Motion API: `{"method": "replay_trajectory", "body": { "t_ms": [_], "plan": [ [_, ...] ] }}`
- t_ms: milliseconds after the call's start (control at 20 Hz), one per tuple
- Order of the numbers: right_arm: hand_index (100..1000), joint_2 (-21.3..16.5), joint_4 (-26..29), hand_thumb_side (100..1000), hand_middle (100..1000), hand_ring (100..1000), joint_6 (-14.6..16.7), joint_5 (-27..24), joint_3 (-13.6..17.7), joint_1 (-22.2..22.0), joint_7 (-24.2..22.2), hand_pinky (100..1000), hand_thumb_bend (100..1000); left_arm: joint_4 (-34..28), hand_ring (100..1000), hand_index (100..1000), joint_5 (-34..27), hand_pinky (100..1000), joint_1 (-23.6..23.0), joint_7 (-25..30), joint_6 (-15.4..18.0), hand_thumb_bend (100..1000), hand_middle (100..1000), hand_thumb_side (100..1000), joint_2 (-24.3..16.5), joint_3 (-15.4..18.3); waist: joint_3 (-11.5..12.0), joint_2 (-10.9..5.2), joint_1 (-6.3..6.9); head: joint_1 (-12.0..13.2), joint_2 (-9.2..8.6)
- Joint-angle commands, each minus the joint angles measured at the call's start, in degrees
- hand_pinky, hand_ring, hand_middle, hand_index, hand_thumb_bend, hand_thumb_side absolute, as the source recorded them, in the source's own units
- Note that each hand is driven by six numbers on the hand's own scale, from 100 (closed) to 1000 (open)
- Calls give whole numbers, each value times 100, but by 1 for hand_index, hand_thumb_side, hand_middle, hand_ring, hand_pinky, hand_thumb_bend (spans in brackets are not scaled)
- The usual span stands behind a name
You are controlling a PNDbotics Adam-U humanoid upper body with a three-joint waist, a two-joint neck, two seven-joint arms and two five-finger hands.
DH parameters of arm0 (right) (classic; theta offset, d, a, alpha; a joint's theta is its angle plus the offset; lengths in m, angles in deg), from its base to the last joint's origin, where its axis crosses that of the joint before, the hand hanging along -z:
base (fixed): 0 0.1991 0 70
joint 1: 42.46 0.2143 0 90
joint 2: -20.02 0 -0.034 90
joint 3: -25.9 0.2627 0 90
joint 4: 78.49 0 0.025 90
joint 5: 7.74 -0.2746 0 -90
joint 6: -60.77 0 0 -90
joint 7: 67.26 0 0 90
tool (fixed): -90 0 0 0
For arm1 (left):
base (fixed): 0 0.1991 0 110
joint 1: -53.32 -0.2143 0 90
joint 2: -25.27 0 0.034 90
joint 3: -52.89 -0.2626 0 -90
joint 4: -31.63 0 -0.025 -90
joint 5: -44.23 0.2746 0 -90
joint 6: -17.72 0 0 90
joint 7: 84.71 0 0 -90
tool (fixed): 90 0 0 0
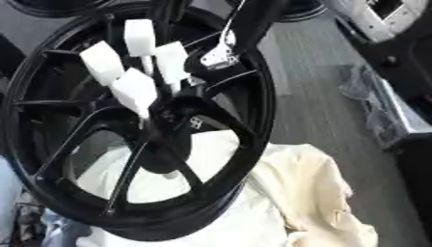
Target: Pull the pin out of the wheel hub.
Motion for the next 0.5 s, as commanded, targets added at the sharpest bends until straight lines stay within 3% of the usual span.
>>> {"method": "replay_trajectory", "body": {
  "t_ms": [50, 250, 500],
  "plan": [
    [876, -45, 169, 259, 781, 830, -88, -21, 97, 58, -96, 911, 404, -57, 806, 748, 6, 783, 5, -12, 6, 161, 681, 873, -113, 54, 0, -79, 30, 1, 9],
    [870, -15, 297, 247, 773, 826, -224, -32, 144, 40, -192, 910, 429, -43, 806, 747, 5, 783, 7, 8, 0, 161, 681, 875, -86, 37, 6, -46, 44, -7, 8],
    [852, 24, 385, 251, 754, 818, -389, 38, 163, 31, -166, 901, 387, -45, 806, 744, 7, 783, 13, 9, 2, 160, 680, 875, -75, 41, 38, -2, 41, -41, 31]
  ]
}}
